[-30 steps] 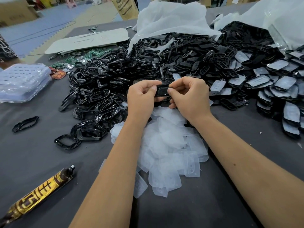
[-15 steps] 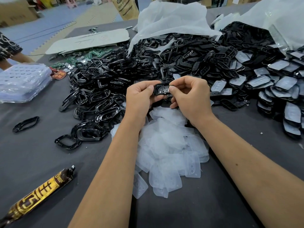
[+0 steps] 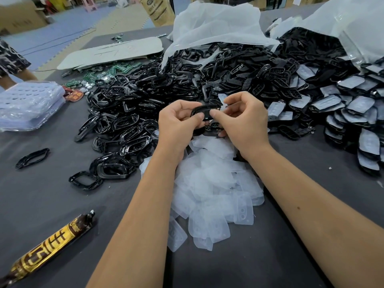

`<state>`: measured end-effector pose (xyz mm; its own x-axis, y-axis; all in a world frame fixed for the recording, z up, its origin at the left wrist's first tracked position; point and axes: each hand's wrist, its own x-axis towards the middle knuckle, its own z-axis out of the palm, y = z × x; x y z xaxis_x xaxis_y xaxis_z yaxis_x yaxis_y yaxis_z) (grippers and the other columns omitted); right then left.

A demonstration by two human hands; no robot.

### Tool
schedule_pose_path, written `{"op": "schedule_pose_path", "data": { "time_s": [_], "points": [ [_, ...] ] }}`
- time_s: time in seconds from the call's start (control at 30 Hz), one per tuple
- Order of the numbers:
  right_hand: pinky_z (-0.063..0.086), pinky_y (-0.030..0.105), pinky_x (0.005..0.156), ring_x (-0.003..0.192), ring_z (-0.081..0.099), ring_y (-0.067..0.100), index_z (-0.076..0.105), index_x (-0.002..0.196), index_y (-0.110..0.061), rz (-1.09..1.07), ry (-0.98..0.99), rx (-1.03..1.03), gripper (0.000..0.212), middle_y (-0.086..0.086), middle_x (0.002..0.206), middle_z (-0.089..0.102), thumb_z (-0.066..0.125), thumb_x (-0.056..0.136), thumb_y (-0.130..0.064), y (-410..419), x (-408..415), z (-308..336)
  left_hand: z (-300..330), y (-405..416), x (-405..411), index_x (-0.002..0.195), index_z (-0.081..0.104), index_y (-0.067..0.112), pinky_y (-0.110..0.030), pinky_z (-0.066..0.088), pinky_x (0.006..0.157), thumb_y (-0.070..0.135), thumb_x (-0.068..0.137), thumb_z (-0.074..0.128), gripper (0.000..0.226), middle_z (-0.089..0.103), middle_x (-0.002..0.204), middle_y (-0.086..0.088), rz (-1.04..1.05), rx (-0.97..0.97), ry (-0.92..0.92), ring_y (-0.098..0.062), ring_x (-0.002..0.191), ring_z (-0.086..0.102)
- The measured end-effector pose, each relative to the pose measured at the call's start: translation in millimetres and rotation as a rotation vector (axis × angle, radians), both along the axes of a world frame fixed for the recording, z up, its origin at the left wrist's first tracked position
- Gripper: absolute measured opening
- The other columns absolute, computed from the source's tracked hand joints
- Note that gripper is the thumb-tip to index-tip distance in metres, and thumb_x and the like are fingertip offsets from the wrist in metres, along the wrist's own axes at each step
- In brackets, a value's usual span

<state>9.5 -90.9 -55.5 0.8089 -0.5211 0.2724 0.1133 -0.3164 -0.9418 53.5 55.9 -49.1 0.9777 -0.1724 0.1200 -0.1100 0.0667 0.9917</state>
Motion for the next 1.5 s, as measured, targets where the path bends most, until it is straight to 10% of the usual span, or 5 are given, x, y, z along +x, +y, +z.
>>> {"op": "schedule_pose_path", "data": {
  "time_s": [0.53, 0.97, 1.2, 1.5],
  "points": [
    [0.056, 0.029, 0.05, 0.06, 0.068, 0.02, 0.067, 0.103, 0.005, 0.281, -0.02, 0.372, 0.017, 0.013, 0.074, 0.07, 0.077, 0.09, 0.0, -5, -1, 6, 3, -1, -2, 0.096, 0.068, 0.002, -0.02, 0.056, 0.064, -0.013, 0.089, 0.069, 0.018, 0.073, 0.077, -0.01, -0.042, -0.146, 0.046, -0.021, 0.068, 0.072],
    [0.058, 0.033, 0.062, 0.061, 0.07, 0.015, 0.07, 0.092, -0.012, 0.095, -0.024, -0.13, 0.014, 0.002, 0.073, 0.073, 0.08, 0.089, -0.022, 0, -1, 0, 2, -1, -2, 0.082, 0.065, 0.008, -0.028, 0.062, 0.067, -0.017, 0.082, 0.071, 0.026, 0.073, 0.112, -0.011, 0.107, -0.083, -0.118, -0.025, 0.079, 0.078],
    [0.051, 0.031, 0.068, 0.071, 0.062, 0.006, 0.077, 0.079, -0.024, 0.449, 0.143, -0.576, 0.02, -0.008, 0.078, 0.071, 0.091, 0.075, -0.038, 9, -4, 4, 6, 8, 5, 0.092, 0.065, 0.005, -0.023, 0.054, 0.061, -0.01, 0.088, 0.071, 0.017, 0.07, 0.111, -0.027, 0.351, -0.261, -0.06, -0.029, 0.078, 0.078],
    [0.051, 0.036, 0.068, 0.061, 0.053, 0.006, 0.068, 0.084, -0.021, 0.399, 0.125, -0.544, 0.017, -0.008, 0.068, 0.064, 0.081, 0.089, -0.032, 10, -4, 4, 6, 6, 6, 0.088, 0.063, 0.009, -0.023, 0.054, 0.062, -0.01, 0.088, 0.07, 0.02, 0.068, 0.092, -0.016, 0.374, -0.29, -0.034, -0.026, 0.074, 0.077]
  ]
}}
